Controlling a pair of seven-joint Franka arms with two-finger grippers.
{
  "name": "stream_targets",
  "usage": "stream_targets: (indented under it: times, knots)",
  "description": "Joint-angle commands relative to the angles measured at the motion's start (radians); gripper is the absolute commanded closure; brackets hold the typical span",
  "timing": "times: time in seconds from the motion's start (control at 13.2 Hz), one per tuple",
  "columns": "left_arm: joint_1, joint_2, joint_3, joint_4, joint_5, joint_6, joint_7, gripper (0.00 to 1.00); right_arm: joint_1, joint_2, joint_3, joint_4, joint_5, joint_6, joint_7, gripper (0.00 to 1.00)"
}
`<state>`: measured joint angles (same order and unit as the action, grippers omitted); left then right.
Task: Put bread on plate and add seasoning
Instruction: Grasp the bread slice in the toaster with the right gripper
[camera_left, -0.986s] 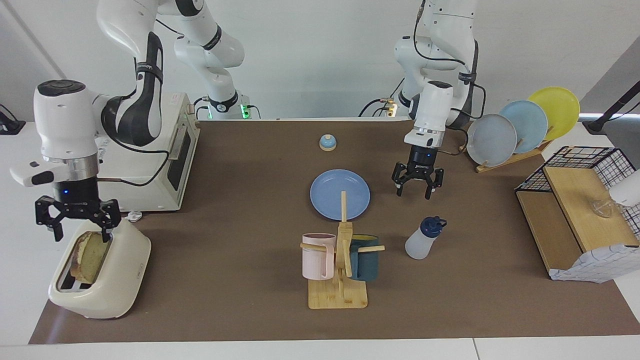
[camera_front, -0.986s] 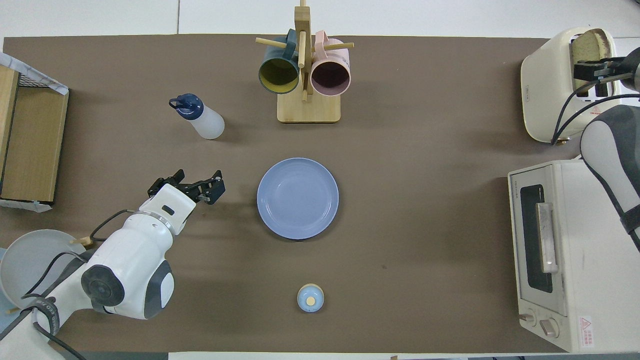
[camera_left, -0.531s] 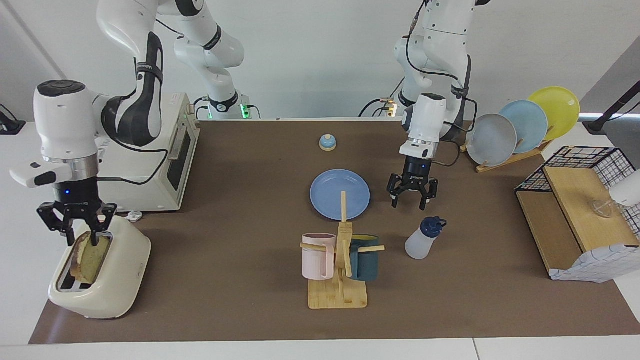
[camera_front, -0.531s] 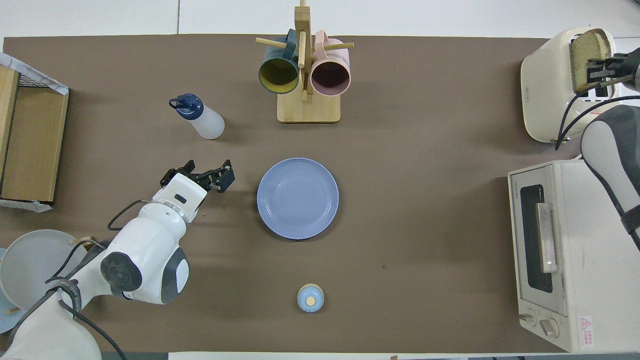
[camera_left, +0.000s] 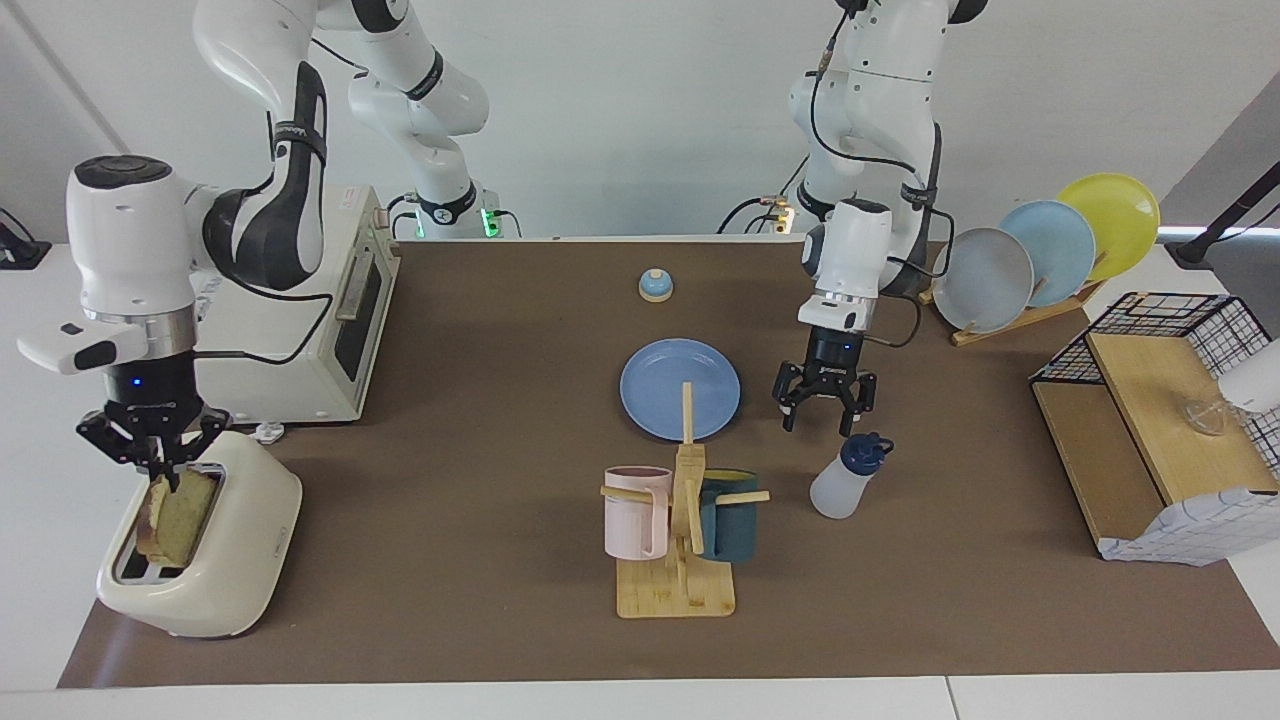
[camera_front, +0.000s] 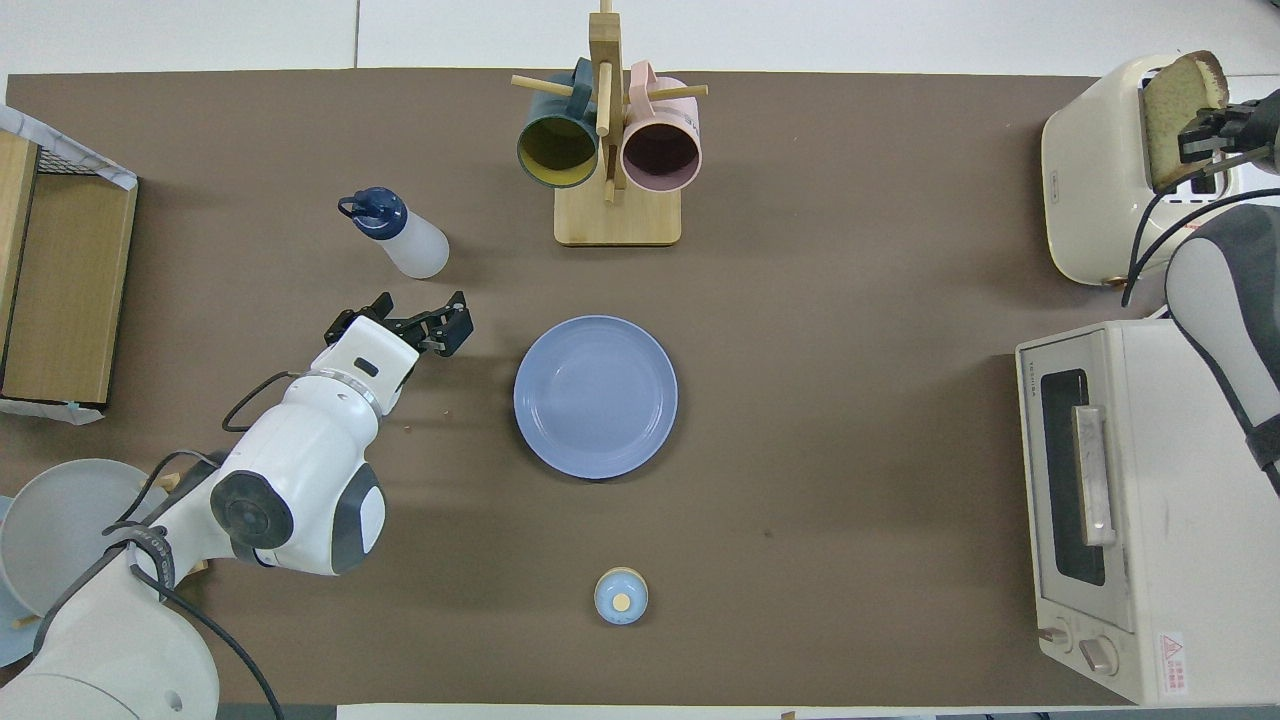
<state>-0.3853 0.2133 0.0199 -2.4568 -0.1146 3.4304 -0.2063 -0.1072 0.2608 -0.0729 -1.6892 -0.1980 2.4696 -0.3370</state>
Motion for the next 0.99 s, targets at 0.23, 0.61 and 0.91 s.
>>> stream_targets:
  times: [0.23,0.61,0.91]
  knots:
    - [-0.088,0.057,0.102,0.09,-0.017,-0.048,0.031,0.0,0.202,-0.215,0.022,0.037,-0.03,-0.505,-0.002,1.0]
    - [-0.429,0.1,0.472,0.13,-0.017,-0.108,0.027,0.0,0.363,-0.278,0.038,0.033,0.003,-0.676,0.194,1.0]
    - [-0.429,0.139,0.472,0.16,-0.03,-0.097,0.018,0.0,0.405,-0.282,0.094,0.037,0.115,-0.724,0.335,1.0]
